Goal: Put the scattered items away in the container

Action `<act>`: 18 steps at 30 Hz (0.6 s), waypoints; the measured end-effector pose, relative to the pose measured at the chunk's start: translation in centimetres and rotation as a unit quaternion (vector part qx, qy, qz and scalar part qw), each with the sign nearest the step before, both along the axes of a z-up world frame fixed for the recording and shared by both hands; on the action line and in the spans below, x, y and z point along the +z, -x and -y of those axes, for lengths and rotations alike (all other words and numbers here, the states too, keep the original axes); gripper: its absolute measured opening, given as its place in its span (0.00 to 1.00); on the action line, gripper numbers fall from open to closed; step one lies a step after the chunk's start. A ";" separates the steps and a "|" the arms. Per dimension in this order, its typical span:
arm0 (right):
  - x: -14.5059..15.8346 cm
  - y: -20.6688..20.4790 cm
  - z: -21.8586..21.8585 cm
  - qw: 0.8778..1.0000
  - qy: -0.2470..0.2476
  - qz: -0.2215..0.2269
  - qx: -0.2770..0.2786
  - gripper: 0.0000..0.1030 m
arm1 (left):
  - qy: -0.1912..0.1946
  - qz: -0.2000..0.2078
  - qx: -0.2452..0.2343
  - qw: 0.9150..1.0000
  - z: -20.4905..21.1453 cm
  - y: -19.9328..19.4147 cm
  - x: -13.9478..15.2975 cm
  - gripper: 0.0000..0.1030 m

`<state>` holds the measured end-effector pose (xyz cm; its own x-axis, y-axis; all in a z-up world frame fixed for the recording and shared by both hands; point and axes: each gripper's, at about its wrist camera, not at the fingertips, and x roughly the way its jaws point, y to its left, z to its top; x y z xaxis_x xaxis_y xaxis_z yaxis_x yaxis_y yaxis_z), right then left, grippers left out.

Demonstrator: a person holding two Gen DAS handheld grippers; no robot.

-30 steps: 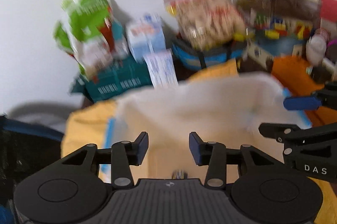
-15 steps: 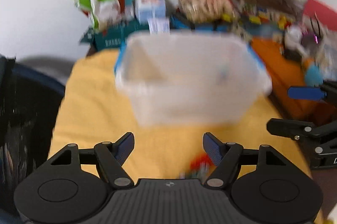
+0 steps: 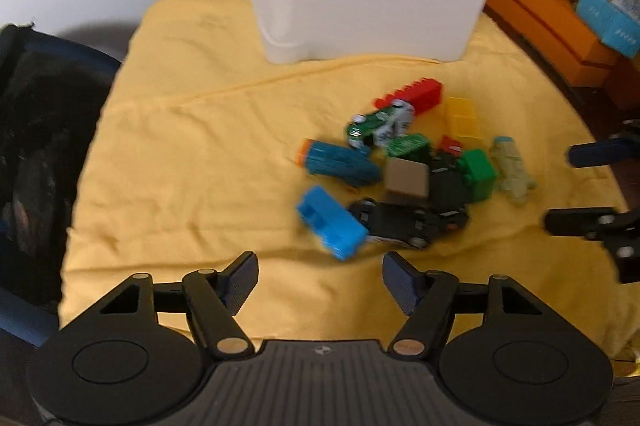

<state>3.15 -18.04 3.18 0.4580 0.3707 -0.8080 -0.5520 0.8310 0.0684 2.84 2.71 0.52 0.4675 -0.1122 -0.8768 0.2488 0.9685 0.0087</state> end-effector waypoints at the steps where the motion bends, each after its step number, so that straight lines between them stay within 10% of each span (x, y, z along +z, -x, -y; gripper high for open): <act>1: 0.0 0.1 -0.2 1.000 0.001 -0.002 0.002 0.67 | 0.003 -0.002 -0.006 1.000 0.2 0.2 -0.2 0.62; 9: -0.5 0.5 -2.6 0.999 0.023 -0.001 0.038 0.26 | 0.004 0.009 -0.060 0.998 1.5 1.2 -0.2 0.29; 18: -2.8 -1.6 -4.9 0.998 -0.010 -0.053 0.035 0.31 | 0.006 0.020 -0.174 0.984 3.5 2.0 -0.3 0.31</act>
